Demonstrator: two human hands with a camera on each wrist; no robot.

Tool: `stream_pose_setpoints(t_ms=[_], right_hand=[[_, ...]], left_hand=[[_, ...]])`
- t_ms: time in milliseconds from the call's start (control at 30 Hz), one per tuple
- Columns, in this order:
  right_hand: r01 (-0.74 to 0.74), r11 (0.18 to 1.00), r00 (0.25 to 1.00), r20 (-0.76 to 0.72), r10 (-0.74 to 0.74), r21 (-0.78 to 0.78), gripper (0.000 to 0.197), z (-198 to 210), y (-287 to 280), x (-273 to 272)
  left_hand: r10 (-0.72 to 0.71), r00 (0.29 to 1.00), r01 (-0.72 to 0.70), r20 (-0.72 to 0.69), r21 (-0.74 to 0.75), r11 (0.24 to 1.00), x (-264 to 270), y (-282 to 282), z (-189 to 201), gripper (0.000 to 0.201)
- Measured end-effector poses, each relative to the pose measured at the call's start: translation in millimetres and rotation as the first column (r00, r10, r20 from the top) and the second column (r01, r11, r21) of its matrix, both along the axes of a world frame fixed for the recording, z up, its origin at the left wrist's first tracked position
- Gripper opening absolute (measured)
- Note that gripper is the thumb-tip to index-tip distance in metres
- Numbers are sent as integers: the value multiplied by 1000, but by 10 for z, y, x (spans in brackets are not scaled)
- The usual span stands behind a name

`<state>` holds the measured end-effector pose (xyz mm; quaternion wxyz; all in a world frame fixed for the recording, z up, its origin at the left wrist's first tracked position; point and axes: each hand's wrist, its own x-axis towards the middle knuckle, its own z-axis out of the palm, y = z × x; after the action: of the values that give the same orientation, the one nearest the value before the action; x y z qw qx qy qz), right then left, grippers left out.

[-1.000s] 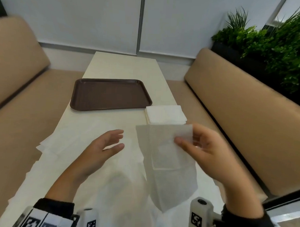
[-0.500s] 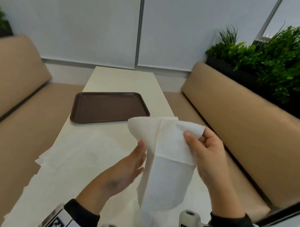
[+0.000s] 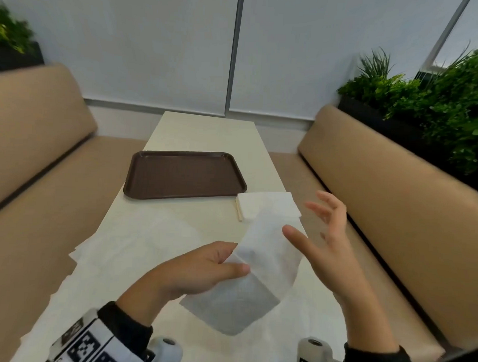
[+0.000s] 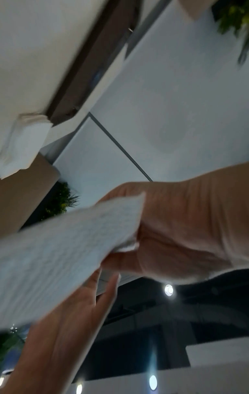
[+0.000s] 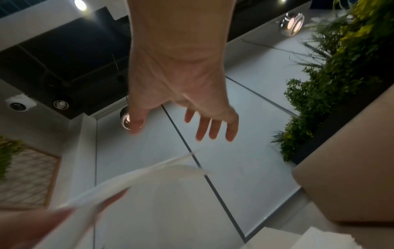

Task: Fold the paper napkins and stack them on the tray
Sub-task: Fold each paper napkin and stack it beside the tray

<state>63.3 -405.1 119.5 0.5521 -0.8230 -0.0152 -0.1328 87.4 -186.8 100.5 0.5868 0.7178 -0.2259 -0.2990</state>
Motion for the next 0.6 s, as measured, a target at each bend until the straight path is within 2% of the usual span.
stream_pose_setpoints(t_ms=[100,167,233,300,367,467,533,600], right_hand=[[-307,952,938,-180,297,-25,108,9,-102,59],[-455,886,842,-279,461,89,107,-33,-134,110],[-512,823,758,-322,567,244,96,-104,-181,122],[-495,830,761,-333,556,256,82,-143,-224,108],[-414,859,801,-329,501,300,67,-156,-292,121],[-243,900,878,-313,363,362,42,-222,-442,227],[-133,957,930,-301,211,259,27,-350,-539,358],[-46,992,951,-298,78,115,13,-525,-626,533]], left_hand=[[-216,976,215,2,88,973,73,76,85,24],[-291,957,287,7,154,946,125,92,128,23],[-310,951,308,-14,169,936,173,104,131,23],[-311,950,312,-31,151,938,226,132,101,28],[-302,952,306,-47,143,941,307,191,32,47],[-153,982,164,-111,98,982,473,248,-122,65],[15,987,-7,-158,46,999,598,200,-253,59],[166,963,-173,-211,-13,985,731,76,-396,42]])
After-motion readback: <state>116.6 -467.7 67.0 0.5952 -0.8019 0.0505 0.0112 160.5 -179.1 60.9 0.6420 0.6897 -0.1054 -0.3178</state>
